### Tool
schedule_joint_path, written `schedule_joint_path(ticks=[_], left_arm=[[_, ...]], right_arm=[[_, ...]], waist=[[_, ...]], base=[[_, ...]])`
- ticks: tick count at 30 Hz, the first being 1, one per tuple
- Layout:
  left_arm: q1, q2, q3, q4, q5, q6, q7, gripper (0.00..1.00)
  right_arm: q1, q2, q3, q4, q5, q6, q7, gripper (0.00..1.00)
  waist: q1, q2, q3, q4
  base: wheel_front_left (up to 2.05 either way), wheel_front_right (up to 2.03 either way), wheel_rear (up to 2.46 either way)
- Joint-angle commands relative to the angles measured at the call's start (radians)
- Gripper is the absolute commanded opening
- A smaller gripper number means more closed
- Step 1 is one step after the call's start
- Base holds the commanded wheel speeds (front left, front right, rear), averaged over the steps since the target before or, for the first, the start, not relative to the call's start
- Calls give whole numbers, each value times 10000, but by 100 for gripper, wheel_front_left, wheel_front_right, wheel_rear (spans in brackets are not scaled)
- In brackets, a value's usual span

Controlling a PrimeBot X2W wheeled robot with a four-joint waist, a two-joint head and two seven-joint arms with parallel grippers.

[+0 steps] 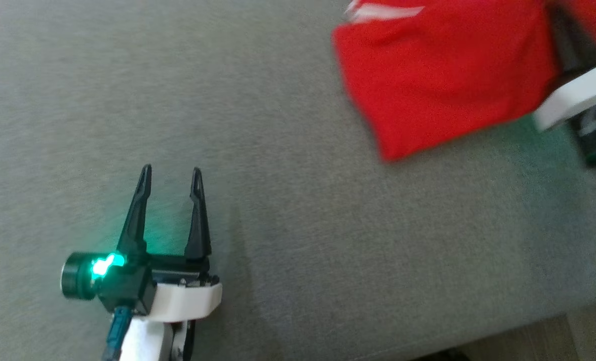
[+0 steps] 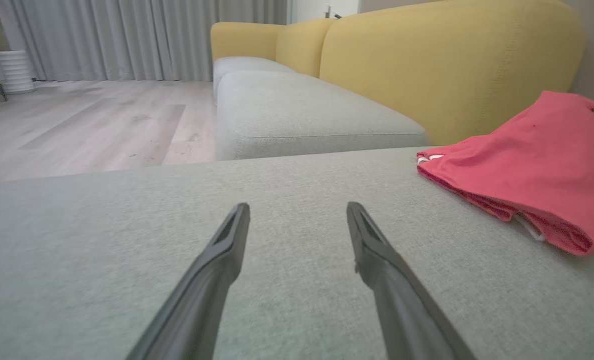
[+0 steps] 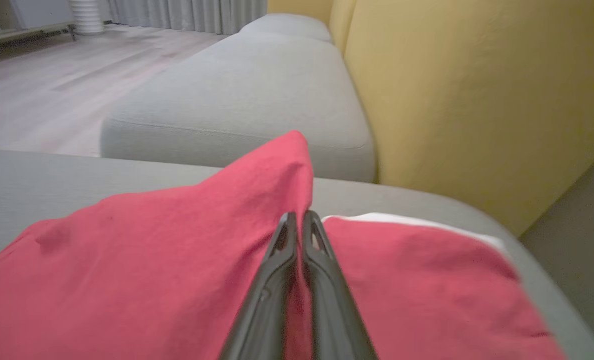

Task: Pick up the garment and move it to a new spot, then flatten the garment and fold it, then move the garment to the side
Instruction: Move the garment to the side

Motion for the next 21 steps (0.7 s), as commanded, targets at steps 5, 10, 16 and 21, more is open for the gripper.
schedule_joint_path(ticks=[5, 10, 16, 21], left_arm=[[-459, -18, 398, -297, 224, -130, -51, 100], [-745, -20, 459, -336, 205, -163, -51, 100], [-836, -23, 579, -583, -273, -66, -51, 100], [-580, -24, 582, -649, -729, 39, -51, 100]], right_arm=[[-517, -1341, -795, -435, -381, 65, 208, 0], [-814, -1949, -2122, -620, -1472, 65, 67, 100], [576, -127, -3692, -1780, -2900, 65, -174, 100], [2953, 1862, -3271, -3360, -2494, 65, -180, 100]], waist=[[-2, 0, 929, -717], [-2, 0, 971, -696], [-2, 0, 173, -355], [-2, 0, -978, 105]], base=[[0, 0, 0], [0, 0, 0], [0, 0, 0], [0, 0, 0]])
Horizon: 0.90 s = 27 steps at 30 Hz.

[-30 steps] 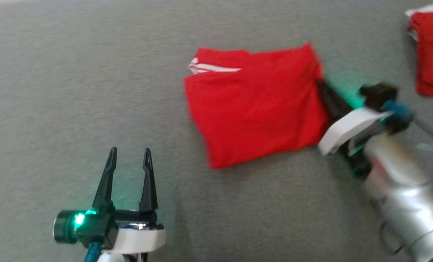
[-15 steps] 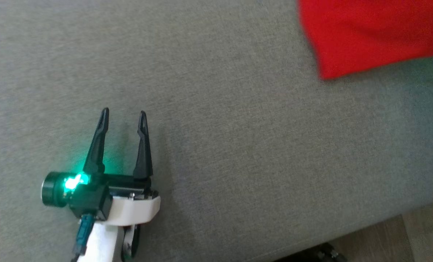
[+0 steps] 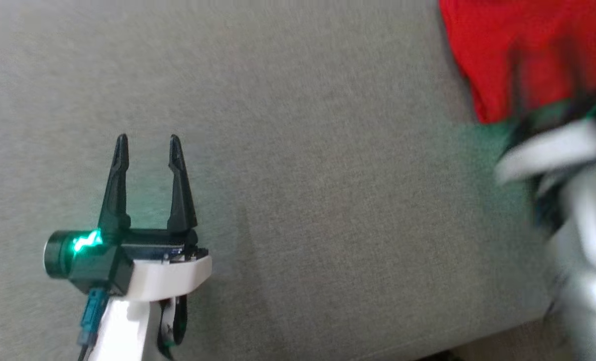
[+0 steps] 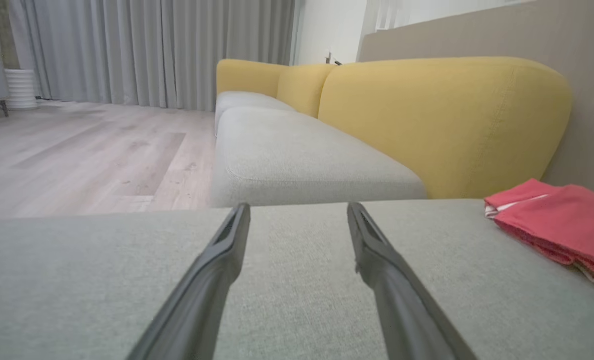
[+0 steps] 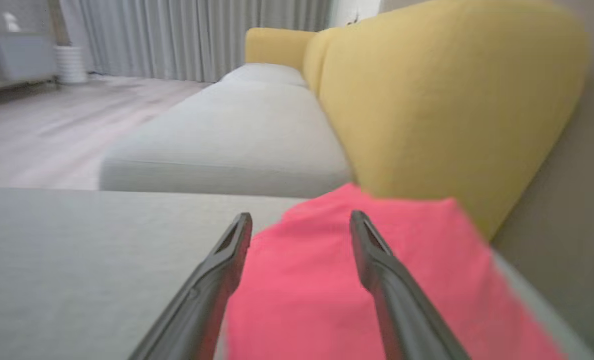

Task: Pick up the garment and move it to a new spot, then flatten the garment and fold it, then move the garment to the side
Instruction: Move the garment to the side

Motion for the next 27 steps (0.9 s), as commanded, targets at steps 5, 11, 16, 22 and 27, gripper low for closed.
schedule_joint_path(ticks=[5, 11, 16, 22, 27], left_arm=[[756, -21, 219, -182, -339, 101, -49, 100], [1952, -21, 172, 195, -646, 215, -49, 100], [2618, -21, 251, 377, -764, 307, -49, 100], [2858, -22, 303, 458, -791, 305, -49, 100], [2870, -22, 373, 477, -703, 245, -49, 100]], right_arm=[[2614, 990, 903, -2293, 673, 67, -64, 100], [4592, 1502, 1000, -3116, 189, 67, -65, 100], [5408, 1635, 1127, -3057, 19, 67, -65, 100], [5799, 1765, 1009, -3110, -215, 67, -66, 100], [5850, 1886, 930, -3140, -290, 67, -66, 100]], waist=[[0, 0, -2058, 829], [0, 0, -3513, 1171], [0, 0, -4063, 1277], [0, 0, -4285, 1396], [0, 0, -4300, 1417]], base=[[0, 0, 0], [0, 0, 0], [0, 0, 0], [0, 0, 0], [0, 0, 0]])
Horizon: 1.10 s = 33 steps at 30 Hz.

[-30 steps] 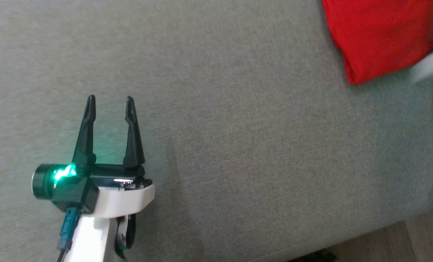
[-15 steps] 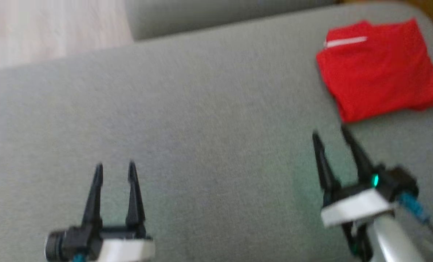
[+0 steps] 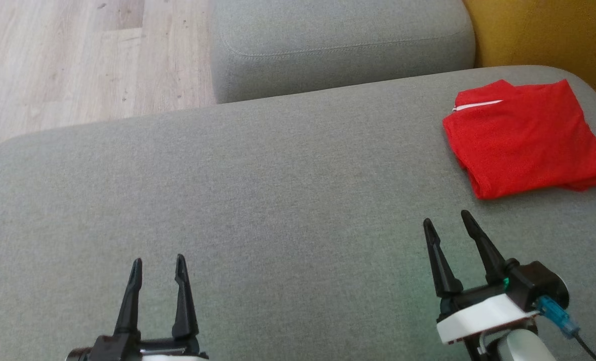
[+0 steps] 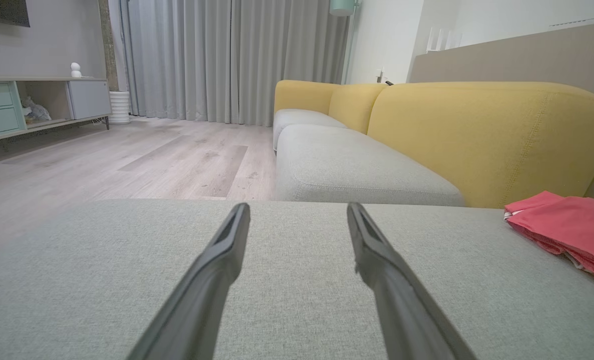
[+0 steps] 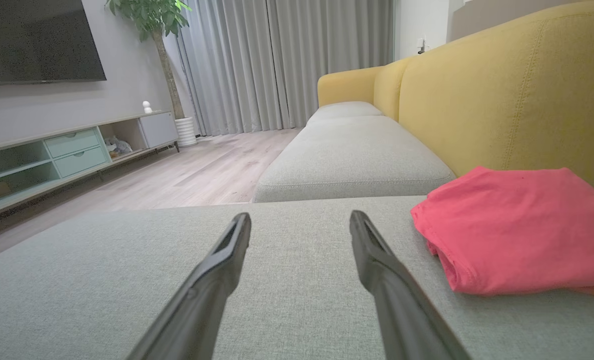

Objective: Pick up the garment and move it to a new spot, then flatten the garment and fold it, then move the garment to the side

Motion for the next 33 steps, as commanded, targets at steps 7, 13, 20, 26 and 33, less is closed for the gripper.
schedule_joint_path(ticks=[7, 13, 20, 26, 33], left_arm=[[-234, -28, 434, -253, 179, -19, -51, 100], [-221, -28, 448, -171, 400, 5, -51, 100], [72, 13, 27, 532, -66, -37, 56, 0], [-70, 67, 120, 611, -821, -154, 194, 0], [-222, 108, 207, 719, -1554, -284, 329, 0]], right_arm=[[-143, 133, 170, -373, -150, 67, -64, 100], [-120, 158, 159, -365, -196, 67, -64, 100], [188, 117, -47, 409, 311, -7, 61, 0], [109, 78, -143, 418, 1071, -4, 201, 0], [36, 52, -238, 421, 1809, 0, 337, 0]], waist=[[0, -1, -50, -17], [0, -1, -33, -43], [0, -1, -26, -24], [0, -1, -17, 8], [0, -1, -8, 41]], base=[[0, 0, 0], [0, 0, 0], [0, 0, 0], [0, 0, 0], [0, 0, 0]])
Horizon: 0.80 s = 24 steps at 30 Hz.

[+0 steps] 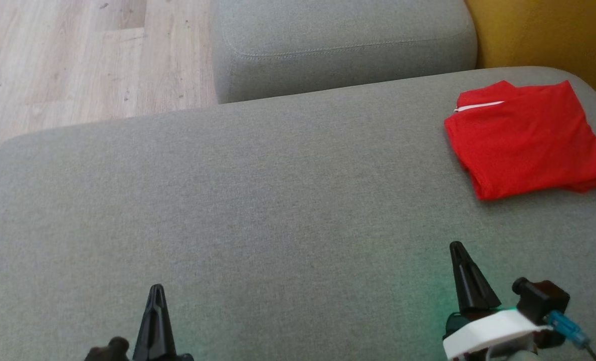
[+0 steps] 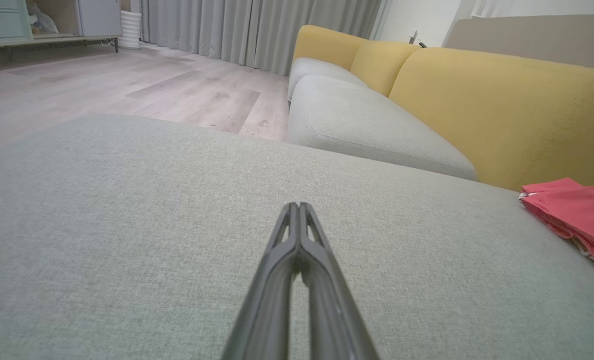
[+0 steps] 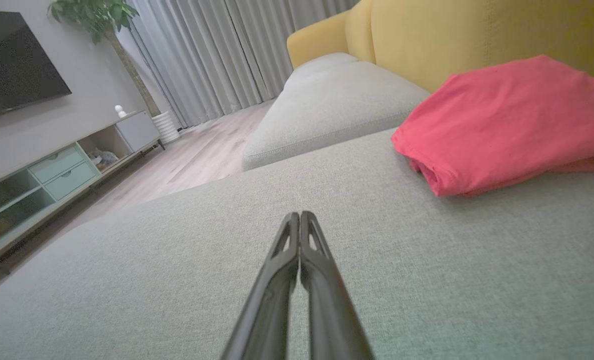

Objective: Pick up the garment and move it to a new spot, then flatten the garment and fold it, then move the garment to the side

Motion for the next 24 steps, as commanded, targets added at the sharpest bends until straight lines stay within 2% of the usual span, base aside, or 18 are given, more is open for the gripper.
schedule_joint_path(ticks=[1, 24], left_arm=[[-471, 74, 175, -265, -190, -45, -3, 0], [-1023, 191, 589, 37, -3082, -529, 574, 0]], right_arm=[[-454, -74, -73, -345, 214, 12, 73, 0], [-699, -124, -524, -385, 3118, 27, 668, 0]], waist=[[0, 0, 1, 3], [0, 0, 41, 134]], base=[[0, 0, 0], [0, 0, 0]])
